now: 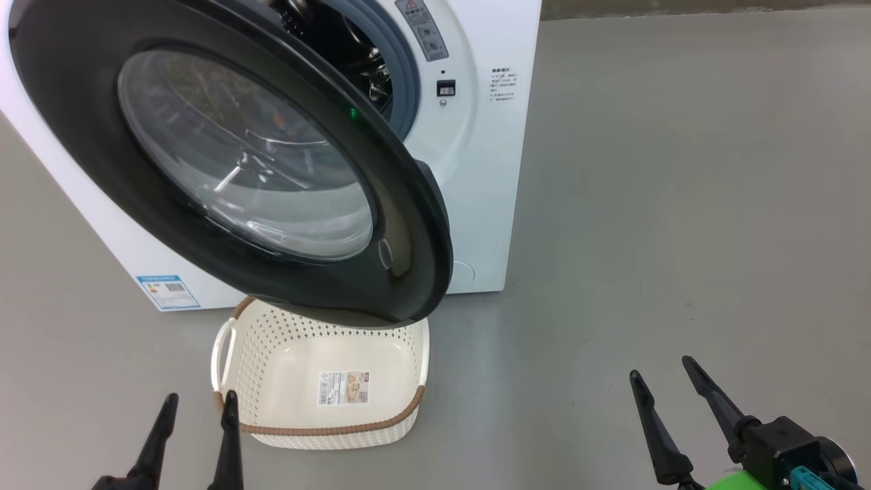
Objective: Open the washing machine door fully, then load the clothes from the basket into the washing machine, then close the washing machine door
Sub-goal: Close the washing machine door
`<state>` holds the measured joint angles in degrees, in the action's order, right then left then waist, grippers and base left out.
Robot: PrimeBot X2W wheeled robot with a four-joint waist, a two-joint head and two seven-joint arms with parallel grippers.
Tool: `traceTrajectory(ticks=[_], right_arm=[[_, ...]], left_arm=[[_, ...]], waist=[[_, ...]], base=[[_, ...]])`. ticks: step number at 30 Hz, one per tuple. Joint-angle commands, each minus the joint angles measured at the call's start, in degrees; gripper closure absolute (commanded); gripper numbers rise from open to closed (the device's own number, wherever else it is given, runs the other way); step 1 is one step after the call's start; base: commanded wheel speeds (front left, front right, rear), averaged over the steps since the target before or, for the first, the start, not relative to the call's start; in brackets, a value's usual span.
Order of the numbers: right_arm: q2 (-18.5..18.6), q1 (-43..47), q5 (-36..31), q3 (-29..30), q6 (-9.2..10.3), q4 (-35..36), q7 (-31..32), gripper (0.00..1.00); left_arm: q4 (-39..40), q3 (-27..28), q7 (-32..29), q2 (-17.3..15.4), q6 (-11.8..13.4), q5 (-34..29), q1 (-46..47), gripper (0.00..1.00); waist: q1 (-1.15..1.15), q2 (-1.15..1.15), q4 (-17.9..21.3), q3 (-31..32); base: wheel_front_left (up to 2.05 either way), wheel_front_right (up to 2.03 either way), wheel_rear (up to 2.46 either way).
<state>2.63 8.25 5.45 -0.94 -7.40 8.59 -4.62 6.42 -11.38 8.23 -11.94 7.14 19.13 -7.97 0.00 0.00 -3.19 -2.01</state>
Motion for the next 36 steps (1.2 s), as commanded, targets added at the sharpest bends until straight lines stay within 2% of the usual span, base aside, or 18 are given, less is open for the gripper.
traceTrajectory(ticks=[1, 5, 6, 7, 8, 27, 31, 36], right_arm=[[0.25, -1.53, -0.51, -1.35, -0.09, 1.62, -0.01, 0.0], [0.25, -1.76, -0.57, -1.45, -0.09, 1.7, 0.14, 0.0], [0.25, -1.79, -0.43, -1.49, -0.09, 1.69, 0.18, 0.04], [0.25, -1.8, -0.23, -1.41, -0.09, 1.7, 0.21, 0.65], [0.25, -1.79, -0.06, -1.4, -0.09, 1.69, 0.29, 1.0], [0.25, -2.75, 0.66, -2.16, -0.09, 1.49, 1.65, 1.0], [0.85, -6.1, 0.98, -3.22, -0.09, -0.62, 1.94, 1.0], [3.33, -12.7, 1.42, -4.42, -0.09, -5.77, 1.5, 1.0]], left_arm=[[0.89, 1.64, 0.53, -0.55, 0.4, -0.71, 1.82, 0.0], [0.56, 1.25, 0.53, -0.48, 0.5, -0.83, 2.33, 0.0], [0.51, 1.17, 0.56, -0.44, 0.52, -0.83, 2.44, 0.0], [0.45, 1.09, 0.6, -0.41, 0.54, -0.84, 2.55, 0.0], [0.4, 1.02, 0.62, -0.39, 0.59, -0.87, 2.64, 0.0], [0.96, 0.24, 1.43, -0.16, 1.79, -1.32, 3.28, 0.0], [0.98, -0.38, 1.67, 0.15, 1.56, -1.34, 4.45, 0.0], [0.2, -2.09, 2.08, 0.92, 0.71, -1.66, 7.05, 0.0]], waist=[[0.0, 0.0, -0.17, -0.1], [0.0, 0.0, -0.54, -0.18], [0.0, 0.0, -0.63, -0.2], [0.0, 0.0, -0.73, -0.21], [0.0, 0.0, -0.82, -0.25], [0.0, 0.0, -1.45, -1.09], [0.0, 0.0, -2.22, -2.39], [0.0, 0.0, -4.27, -4.55]], base=[[0.0, 0.0, 0.0], [0.0, 0.0, 0.0], [0.0, 0.0, 0.0], [0.0, 0.0, 0.0], [0.0, 0.0, 0.0], [0.0, 0.0, 0.0], [0.0, 0.0, 0.0], [0.0, 0.0, 0.0]])
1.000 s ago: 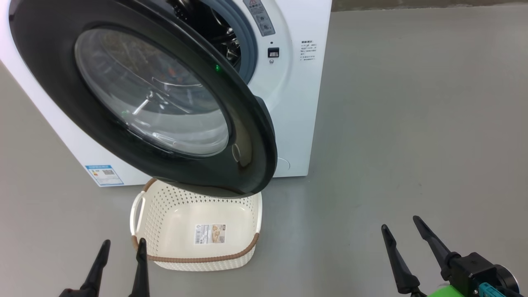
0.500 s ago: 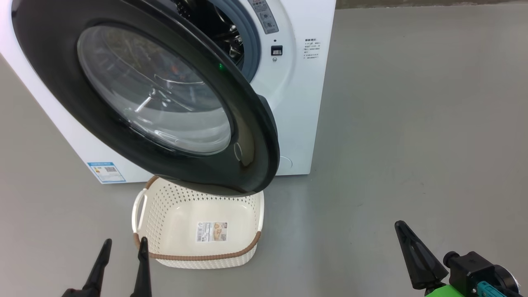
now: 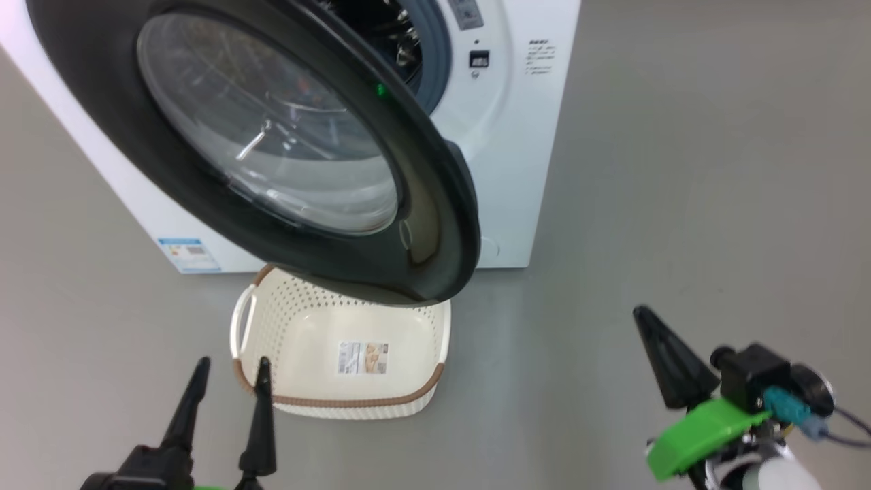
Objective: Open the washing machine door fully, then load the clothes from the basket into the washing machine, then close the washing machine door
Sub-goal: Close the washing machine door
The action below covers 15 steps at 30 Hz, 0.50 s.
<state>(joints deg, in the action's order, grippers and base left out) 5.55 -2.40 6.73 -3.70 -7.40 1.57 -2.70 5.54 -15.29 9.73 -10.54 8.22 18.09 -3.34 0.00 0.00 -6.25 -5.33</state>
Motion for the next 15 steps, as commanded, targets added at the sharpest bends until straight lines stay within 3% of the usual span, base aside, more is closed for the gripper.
traceTrajectory(ticks=[1, 12, 15], right_arm=[[0.75, -3.51, 0.27, -1.55, -0.09, 0.01, -0.65, 1.0], [2.63, -24.14, 1.52, 3.09, -0.09, -13.63, -4.8, 1.0], [2.41, -28.97, 1.8, 3.36, -0.09, -13.89, -5.74, 1.0]], left_arm=[[0.84, 1.47, 0.72, -0.34, -0.6, -0.67, 2.89, 0.0], [-2.53, -0.5, 2.8, 1.12, -2.24, -1.0, 8.93, 0.0], [-3.13, -0.28, 3.31, 1.27, -2.16, -1.07, 9.9, 0.0]], waist=[[0.0, 0.0, -1.7, -1.71], [0.0, 0.0, -7.27, -6.38], [0.0, 0.0, -7.98, -6.83]], base=[[0.0, 0.0, 0.0], [0.0, 0.0, 0.0], [0.0, 0.0, 0.0]])
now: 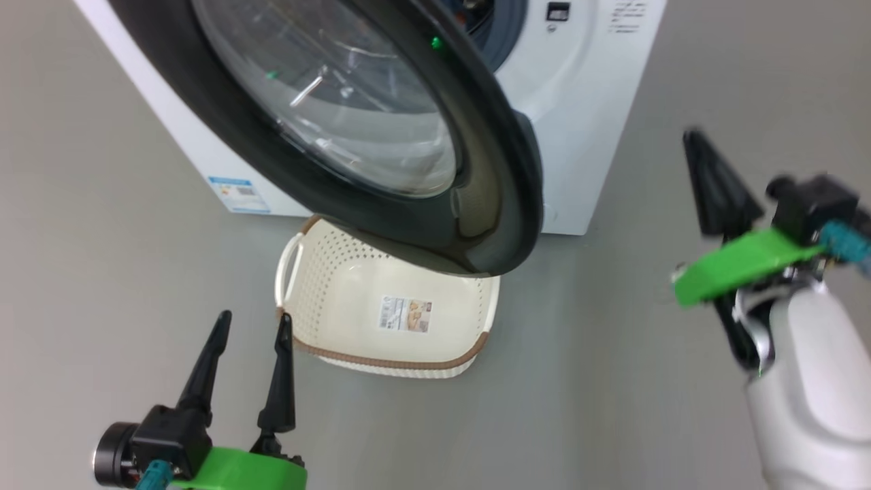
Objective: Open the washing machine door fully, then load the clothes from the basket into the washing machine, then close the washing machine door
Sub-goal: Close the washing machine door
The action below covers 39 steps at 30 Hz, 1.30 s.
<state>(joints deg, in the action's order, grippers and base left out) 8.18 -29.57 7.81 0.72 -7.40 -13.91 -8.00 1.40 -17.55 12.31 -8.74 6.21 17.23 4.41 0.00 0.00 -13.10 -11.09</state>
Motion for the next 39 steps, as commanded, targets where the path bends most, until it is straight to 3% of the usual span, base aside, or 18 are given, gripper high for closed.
traceTrajectory(ticks=[1, 8, 14, 19, 27, 39], right_arm=[[-0.24, -3.25, 0.64, -1.07, -0.09, 1.96, -0.6, 1.0], [-1.22, -9.48, 0.99, -4.17, -0.09, 10.43, 0.79, 1.0], [-2.74, -10.02, 2.85, -12.08, -0.09, 23.16, 6.74, 1.0], [-3.2, -7.52, 4.7, -18.58, -0.09, 27.72, 11.41, 1.0], [-2.36, -8.02, 7.03, -24.5, -0.09, 20.56, 13.0, 1.0], [-0.68, -15.88, 8.93, -27.22, -0.09, 4.95, 10.17, 1.0]], left_arm=[[0.88, 2.11, 0.91, -0.47, -0.14, -0.15, 2.37, 0.0], [0.42, 2.5, 1.61, -0.33, -0.16, -0.03, 3.14, 0.0], [0.39, 2.76, 2.03, -0.11, 0.12, -0.22, 3.72, 0.0], [0.05, 2.92, 2.27, 0.24, 0.25, -0.24, 4.3, 0.0], [-0.54, 2.96, 2.5, 0.71, 0.12, -0.29, 5.13, 0.0], [-1.19, 2.64, 2.64, 1.36, -0.28, -0.6, 5.62, 0.0]], waist=[[0.0, 0.0, -1.25, -1.11], [0.0, 0.0, -1.94, -1.29], [0.0, 0.0, -2.18, -1.79], [0.0, 0.0, -2.46, -2.18], [0.0, 0.0, -2.64, -2.75], [0.0, 0.0, -3.36, -3.17]], base=[[0.0, 0.0, 0.0], [0.0, 0.0, 0.0], [0.0, 0.0, 0.0], [0.0, 0.0, 0.0], [0.0, 0.0, 0.0], [0.0, 0.0, 0.0]])
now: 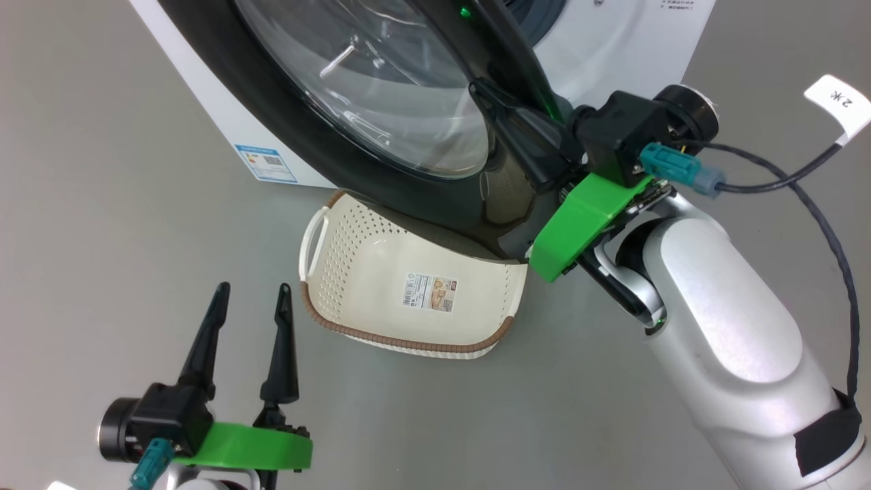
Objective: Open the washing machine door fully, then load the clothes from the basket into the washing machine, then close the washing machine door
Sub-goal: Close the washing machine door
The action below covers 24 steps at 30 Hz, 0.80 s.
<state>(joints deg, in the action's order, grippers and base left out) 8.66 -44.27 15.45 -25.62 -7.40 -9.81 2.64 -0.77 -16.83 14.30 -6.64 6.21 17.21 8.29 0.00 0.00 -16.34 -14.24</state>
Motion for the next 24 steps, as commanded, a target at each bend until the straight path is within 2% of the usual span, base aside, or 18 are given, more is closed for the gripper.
traceTrajectory(ticks=[1, 13, 24], right_arm=[[-1.11, -1.49, 1.42, -0.96, -0.09, 0.02, -0.61, 1.0], [-0.48, -5.22, 3.14, 0.55, -0.09, -6.56, -1.82, 1.0], [2.11, -15.61, 2.48, 2.99, -0.09, -16.17, -3.53, 1.0]], left_arm=[[0.98, 1.92, 0.66, -0.7, -0.29, -0.61, 1.7, 0.0], [1.5, 2.02, 0.69, -0.11, -0.73, -0.96, 1.6, 0.0], [2.36, 1.73, 0.69, 1.23, -1.53, -1.73, 3.11, 0.0]], waist=[[0.0, 0.0, -0.18, -0.02], [0.0, 0.0, -0.47, -0.6], [0.0, 0.0, -1.48, -4.48]], base=[[0.0, 0.0, 0.0], [0.0, 0.0, 0.0], [0.0, 0.0, 0.0]])
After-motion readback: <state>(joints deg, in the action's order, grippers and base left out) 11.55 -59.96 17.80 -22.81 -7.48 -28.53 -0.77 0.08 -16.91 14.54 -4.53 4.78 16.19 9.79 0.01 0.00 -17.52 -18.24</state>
